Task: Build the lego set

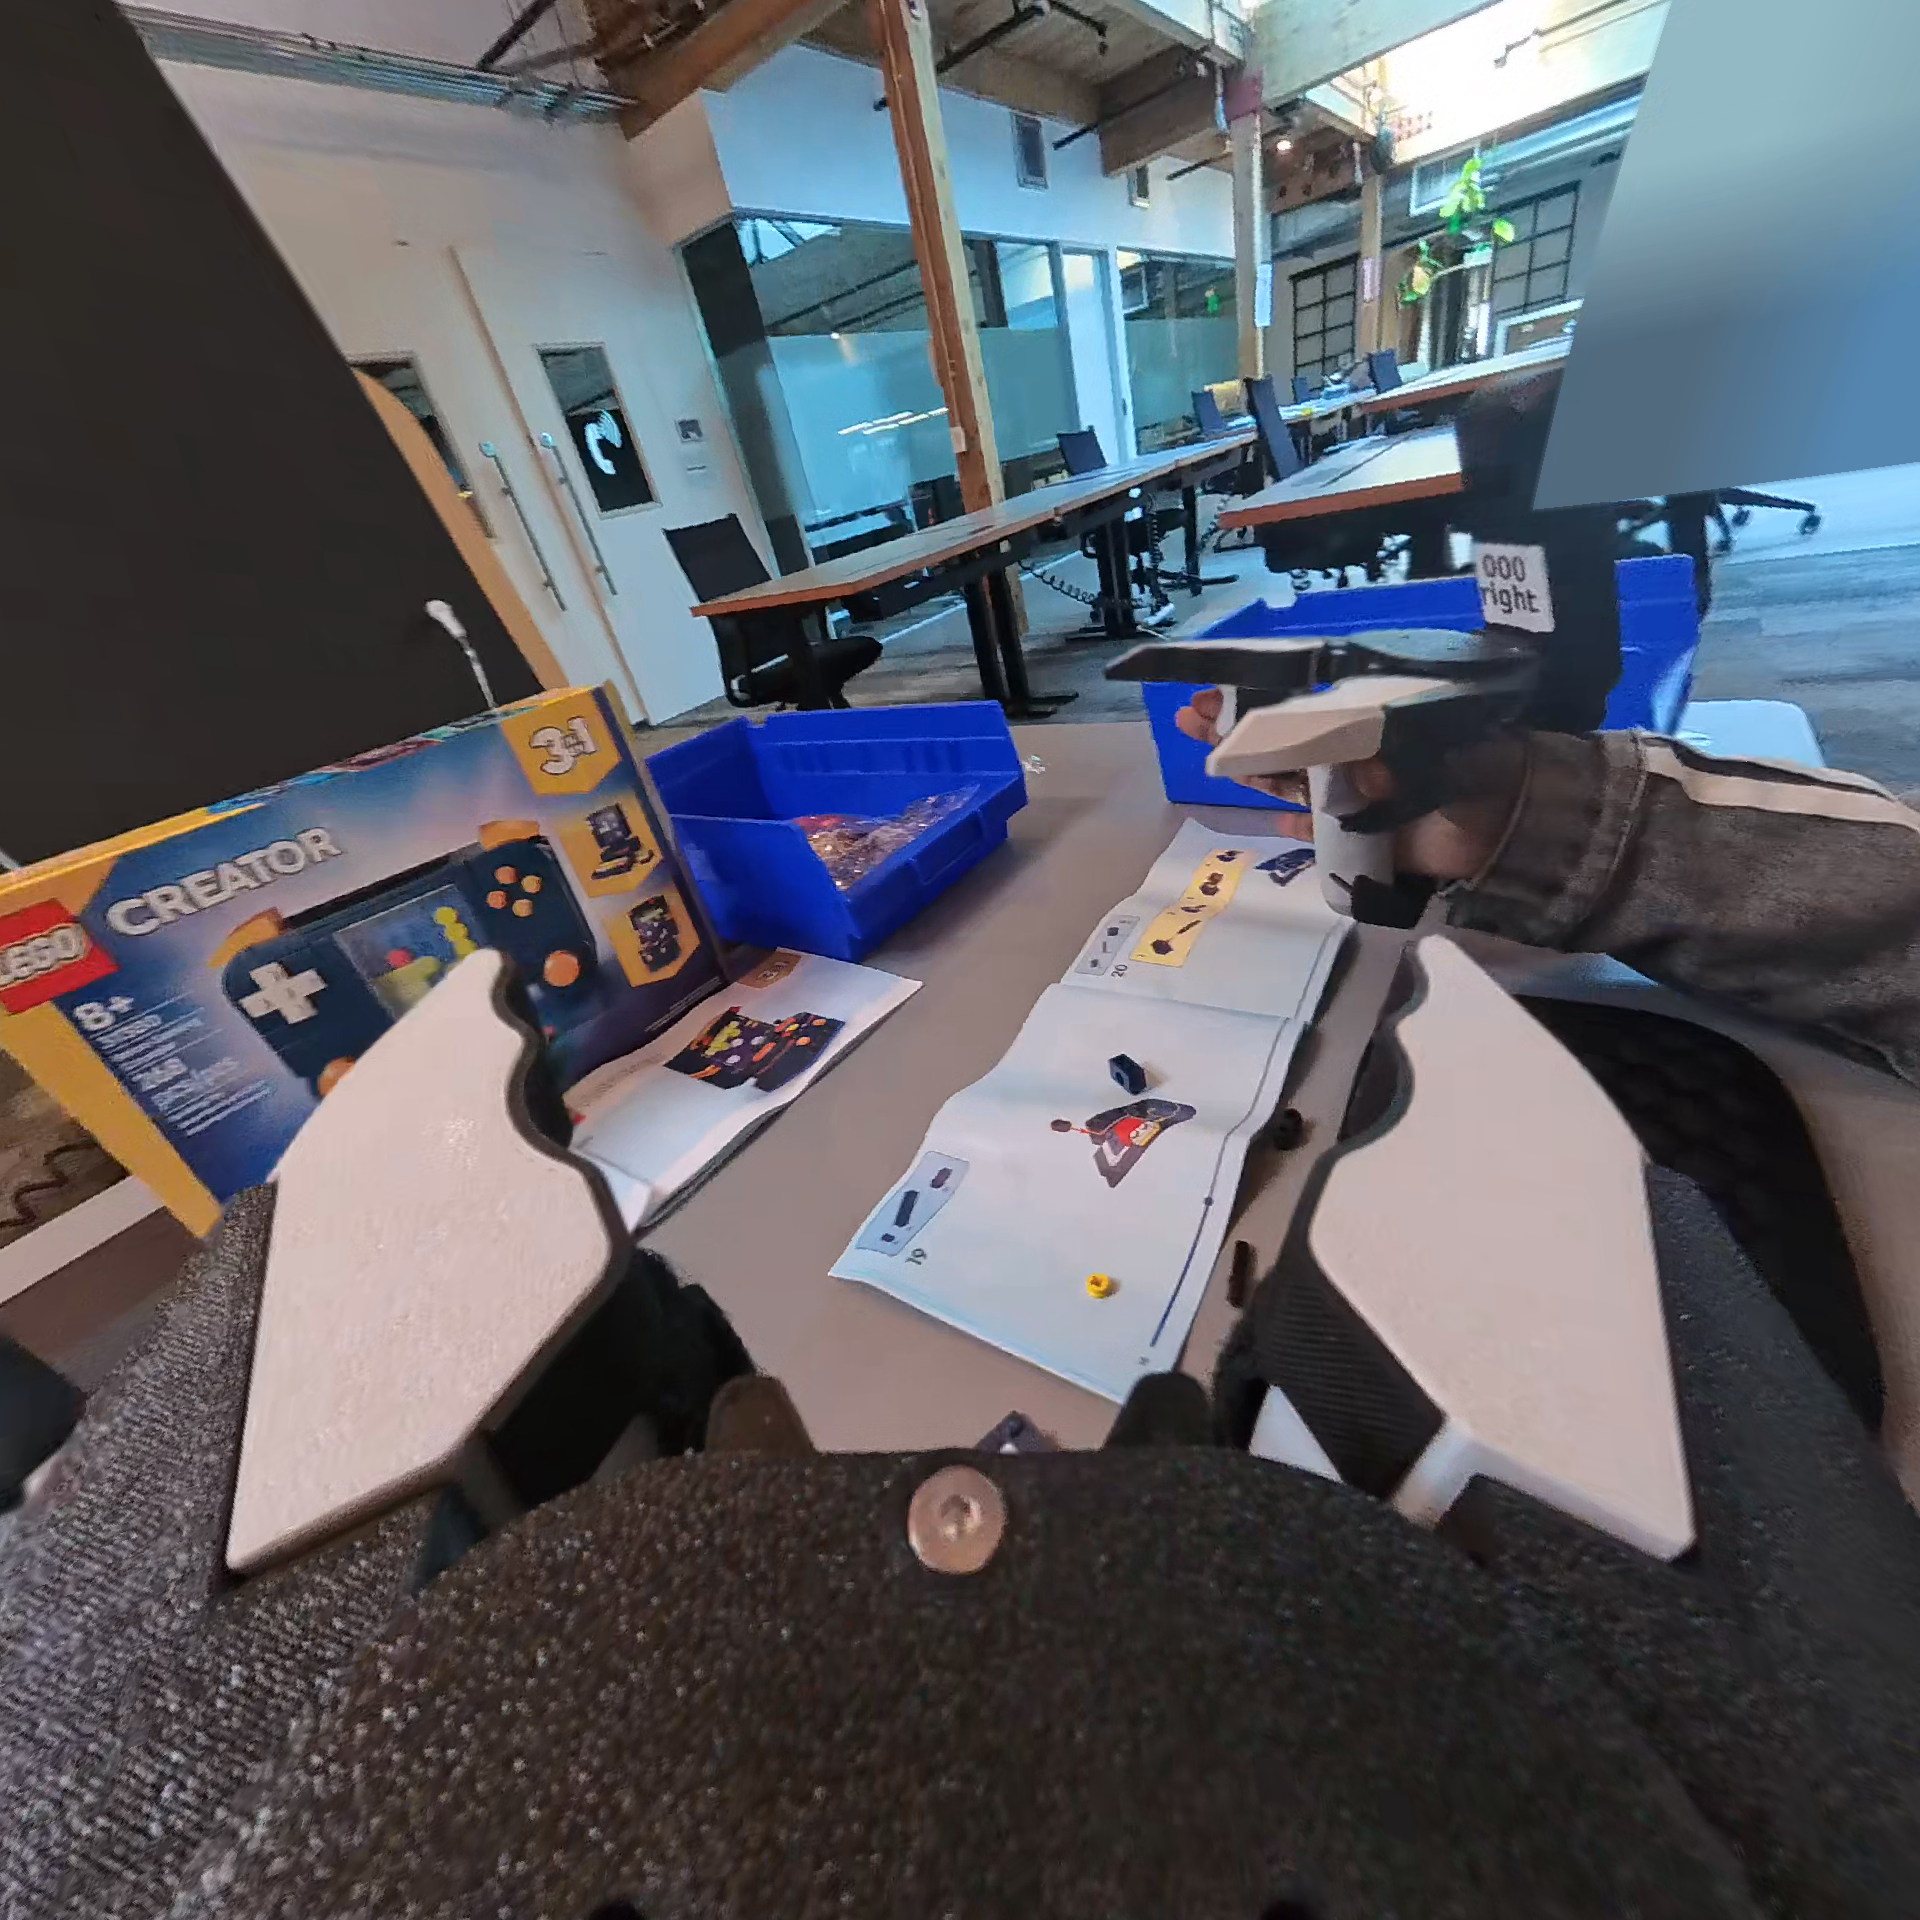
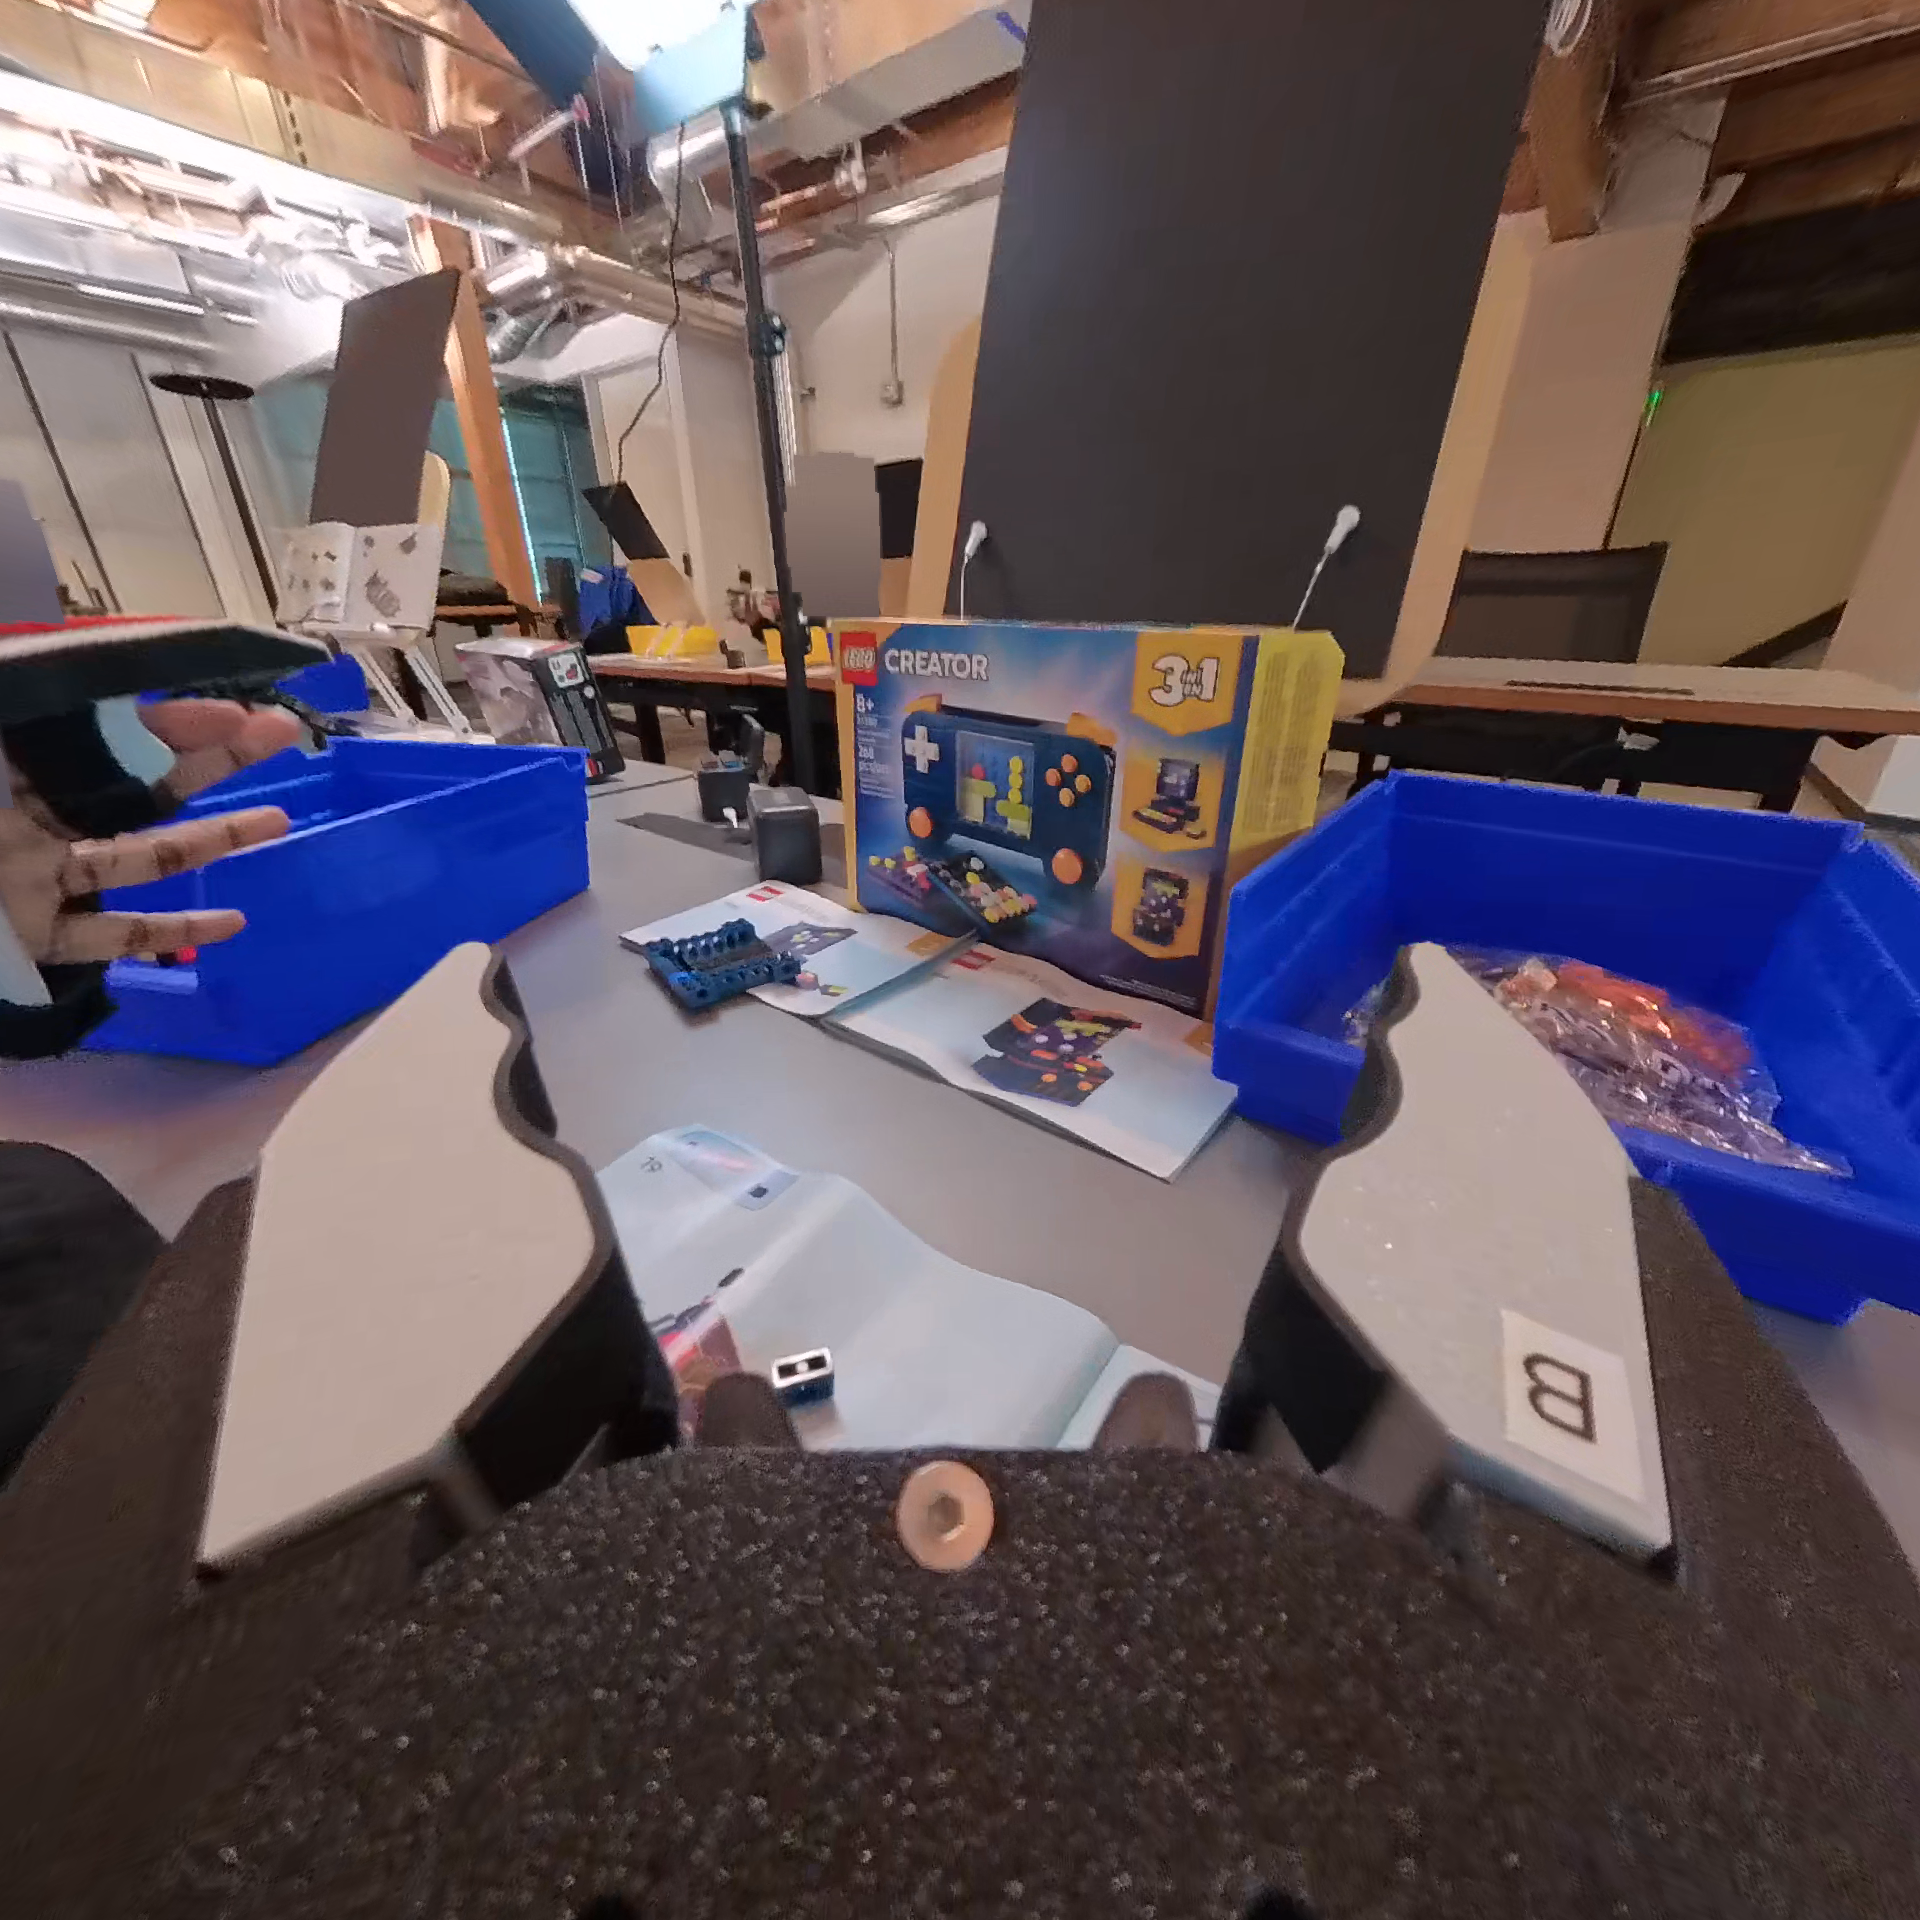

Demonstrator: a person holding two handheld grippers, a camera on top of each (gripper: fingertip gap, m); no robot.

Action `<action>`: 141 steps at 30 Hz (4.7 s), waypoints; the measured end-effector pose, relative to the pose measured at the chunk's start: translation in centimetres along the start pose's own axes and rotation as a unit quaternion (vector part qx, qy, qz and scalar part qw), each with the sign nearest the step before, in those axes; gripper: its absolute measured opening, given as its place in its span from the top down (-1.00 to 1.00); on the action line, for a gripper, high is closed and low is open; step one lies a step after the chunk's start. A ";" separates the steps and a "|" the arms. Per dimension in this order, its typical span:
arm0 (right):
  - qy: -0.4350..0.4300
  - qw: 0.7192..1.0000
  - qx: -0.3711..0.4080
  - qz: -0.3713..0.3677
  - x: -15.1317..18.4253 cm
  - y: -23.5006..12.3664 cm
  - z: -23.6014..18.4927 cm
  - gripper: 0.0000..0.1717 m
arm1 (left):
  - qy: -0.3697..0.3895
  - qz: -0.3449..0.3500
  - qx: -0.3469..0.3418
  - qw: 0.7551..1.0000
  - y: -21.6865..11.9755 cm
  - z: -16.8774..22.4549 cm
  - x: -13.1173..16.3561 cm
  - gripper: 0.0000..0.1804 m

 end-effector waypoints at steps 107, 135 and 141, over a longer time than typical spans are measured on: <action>-0.119 0.926 -0.083 -0.349 8.6 1.2 -2.8 0.81 | -0.029 0.084 -0.076 0.993 -0.6 -3.0 3.4 0.75; -0.218 0.932 -0.261 0.129 0.8 -1.6 -10.3 0.70 | -0.545 0.116 0.238 0.796 5.7 2.8 4.8 0.91; -0.347 0.900 -0.249 0.089 2.1 -1.8 -11.6 0.69 | -0.499 0.065 0.212 0.838 5.5 3.1 4.8 0.92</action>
Point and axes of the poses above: each gripper's, where its closed fingertips meet, y out along the fingers, x out of its underside, z = x × y across the jaws, the point moved 7 cm from there along -y, back along the fingers, and after that the axes turned 12 degrees about x, right-handed, at the moved point
